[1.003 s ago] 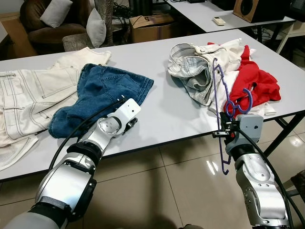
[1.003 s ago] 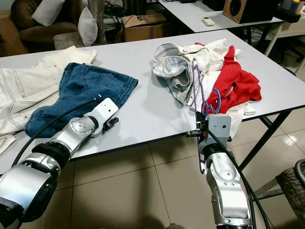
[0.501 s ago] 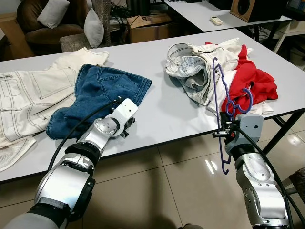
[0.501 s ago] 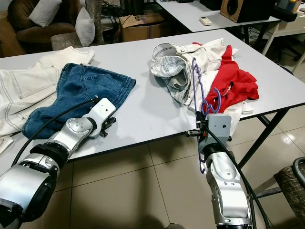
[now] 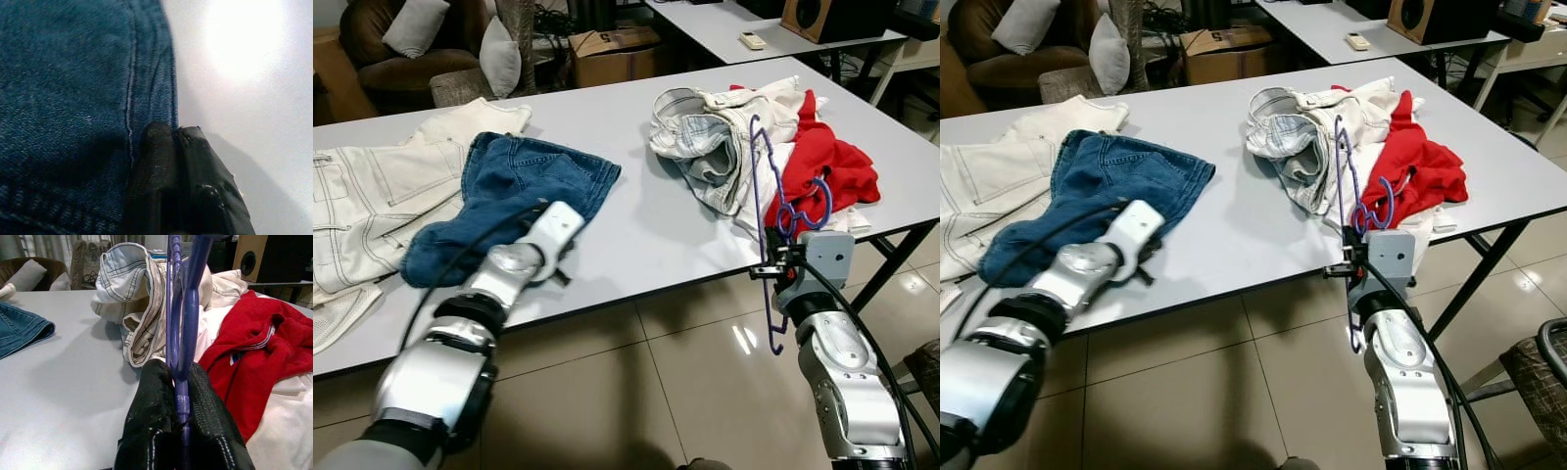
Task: Hang hanger
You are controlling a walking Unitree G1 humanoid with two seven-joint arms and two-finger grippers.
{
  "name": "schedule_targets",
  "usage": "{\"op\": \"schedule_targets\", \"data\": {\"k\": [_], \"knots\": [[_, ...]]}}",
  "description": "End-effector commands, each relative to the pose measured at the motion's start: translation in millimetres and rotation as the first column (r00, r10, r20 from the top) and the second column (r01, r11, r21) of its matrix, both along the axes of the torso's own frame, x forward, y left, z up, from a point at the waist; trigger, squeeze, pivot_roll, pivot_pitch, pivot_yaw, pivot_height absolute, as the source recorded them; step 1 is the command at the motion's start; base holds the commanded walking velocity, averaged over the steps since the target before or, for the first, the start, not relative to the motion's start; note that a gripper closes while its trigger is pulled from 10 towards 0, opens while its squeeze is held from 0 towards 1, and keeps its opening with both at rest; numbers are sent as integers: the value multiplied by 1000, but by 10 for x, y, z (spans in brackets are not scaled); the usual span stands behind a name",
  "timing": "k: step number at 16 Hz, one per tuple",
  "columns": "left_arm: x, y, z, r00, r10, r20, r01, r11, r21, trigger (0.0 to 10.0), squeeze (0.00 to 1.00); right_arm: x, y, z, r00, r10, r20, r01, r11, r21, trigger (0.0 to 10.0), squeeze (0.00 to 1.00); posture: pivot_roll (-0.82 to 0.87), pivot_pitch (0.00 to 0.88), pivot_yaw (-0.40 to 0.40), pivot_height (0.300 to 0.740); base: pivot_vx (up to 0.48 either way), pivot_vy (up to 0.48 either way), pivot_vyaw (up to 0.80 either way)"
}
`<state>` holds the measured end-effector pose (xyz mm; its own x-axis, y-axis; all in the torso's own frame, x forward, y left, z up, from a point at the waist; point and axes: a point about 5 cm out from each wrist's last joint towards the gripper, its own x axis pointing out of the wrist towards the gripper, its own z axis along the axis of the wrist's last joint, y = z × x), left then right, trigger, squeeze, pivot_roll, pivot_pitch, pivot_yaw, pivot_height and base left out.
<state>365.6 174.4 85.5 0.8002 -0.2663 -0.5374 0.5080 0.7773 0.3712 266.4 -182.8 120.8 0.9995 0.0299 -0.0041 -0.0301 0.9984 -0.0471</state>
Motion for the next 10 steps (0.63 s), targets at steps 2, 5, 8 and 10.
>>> {"op": "schedule_targets", "data": {"k": [2, 5, 8, 10], "knots": [[-177, 189, -258, 991, 66, -118, -65, 998, 17, 0, 0, 34, 9, 13, 1000, 6, 0, -6, 1000, 1, 10000, 0, -141, 0, 57, 740, 0, 0, 0], [-160, 245, -170, 998, 6, -59, -7, 1000, -28, 0, 0, 30, 5, 13, 1000, 6, 0, -6, 1000, 1, 10000, 0, -142, 0, 57, 740, 0, 0, 0], [-161, 210, 11, 977, -214, -24, 208, 967, -147, 0, 0, 22, -14, 10, 1000, 1, -1, -1, 1000, 0, 10000, 0, -143, 0, 58, 740, 0, 0, 0], [-154, 218, 233, 951, -305, 38, 301, 900, -315, 0, 0, 27, -1, 5, 1000, 5, -3, -5, 1000, 1, 10000, 0, -136, 0, 53, 740, 0, 0, 0]]}}
